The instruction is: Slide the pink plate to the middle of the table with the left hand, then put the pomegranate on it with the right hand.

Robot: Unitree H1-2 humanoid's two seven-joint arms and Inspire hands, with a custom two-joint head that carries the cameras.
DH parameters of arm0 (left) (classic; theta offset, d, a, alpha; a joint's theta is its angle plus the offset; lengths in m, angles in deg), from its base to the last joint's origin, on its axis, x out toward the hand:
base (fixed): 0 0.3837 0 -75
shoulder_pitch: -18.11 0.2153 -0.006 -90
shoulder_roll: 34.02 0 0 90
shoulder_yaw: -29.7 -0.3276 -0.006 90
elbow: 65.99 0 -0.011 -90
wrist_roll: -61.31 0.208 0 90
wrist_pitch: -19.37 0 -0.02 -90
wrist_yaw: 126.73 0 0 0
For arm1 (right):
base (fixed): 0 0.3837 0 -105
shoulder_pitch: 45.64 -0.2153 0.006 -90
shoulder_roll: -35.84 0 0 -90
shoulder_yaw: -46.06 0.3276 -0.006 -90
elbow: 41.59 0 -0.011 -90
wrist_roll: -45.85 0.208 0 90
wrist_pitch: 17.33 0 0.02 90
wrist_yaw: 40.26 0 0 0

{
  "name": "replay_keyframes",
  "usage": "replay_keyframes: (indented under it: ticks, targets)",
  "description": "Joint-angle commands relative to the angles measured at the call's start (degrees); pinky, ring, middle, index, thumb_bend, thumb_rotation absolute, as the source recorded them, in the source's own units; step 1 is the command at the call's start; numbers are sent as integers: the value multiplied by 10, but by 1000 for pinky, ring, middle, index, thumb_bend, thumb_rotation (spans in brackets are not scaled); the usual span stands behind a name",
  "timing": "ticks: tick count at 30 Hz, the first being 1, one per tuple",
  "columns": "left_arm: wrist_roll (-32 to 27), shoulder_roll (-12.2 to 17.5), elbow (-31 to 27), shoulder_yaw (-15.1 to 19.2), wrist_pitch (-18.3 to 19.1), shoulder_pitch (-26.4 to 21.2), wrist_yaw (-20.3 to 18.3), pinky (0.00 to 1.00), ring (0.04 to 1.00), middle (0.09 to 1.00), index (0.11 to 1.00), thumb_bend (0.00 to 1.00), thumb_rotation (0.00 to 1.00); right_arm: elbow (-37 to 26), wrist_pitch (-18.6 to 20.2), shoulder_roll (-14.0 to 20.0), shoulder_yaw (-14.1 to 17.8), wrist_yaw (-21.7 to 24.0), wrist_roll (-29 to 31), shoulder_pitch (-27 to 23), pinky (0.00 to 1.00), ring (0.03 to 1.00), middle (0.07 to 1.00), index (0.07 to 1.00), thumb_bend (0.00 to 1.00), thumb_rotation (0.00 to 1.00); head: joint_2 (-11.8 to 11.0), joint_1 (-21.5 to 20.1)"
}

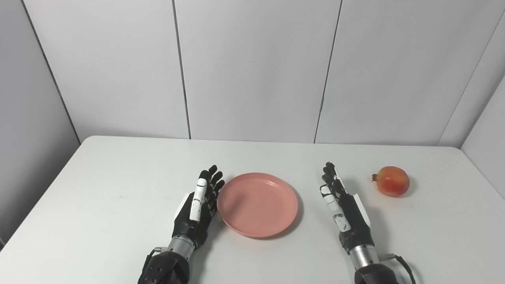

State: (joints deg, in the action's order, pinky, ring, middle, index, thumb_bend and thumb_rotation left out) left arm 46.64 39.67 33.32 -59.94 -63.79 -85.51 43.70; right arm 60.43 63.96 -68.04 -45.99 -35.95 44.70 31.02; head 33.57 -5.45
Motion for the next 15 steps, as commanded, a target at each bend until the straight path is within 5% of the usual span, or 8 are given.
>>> replay_keyframes:
  ticks: [1,15]
  targets:
    - [-7,-8,-13,-4,-8,-7,-11,1000,1000,1000,1000,616,1000,3,3,-6,-2,1,7,1,1000,1000,1000,1000,756,881,0,1]
    - [-6,-7,-14,-15,-20,0,-31,995,1000,1000,994,619,1000,7,0,-5,-5,-2,0,-1,1000,1000,1000,1000,771,891,-1,-7]
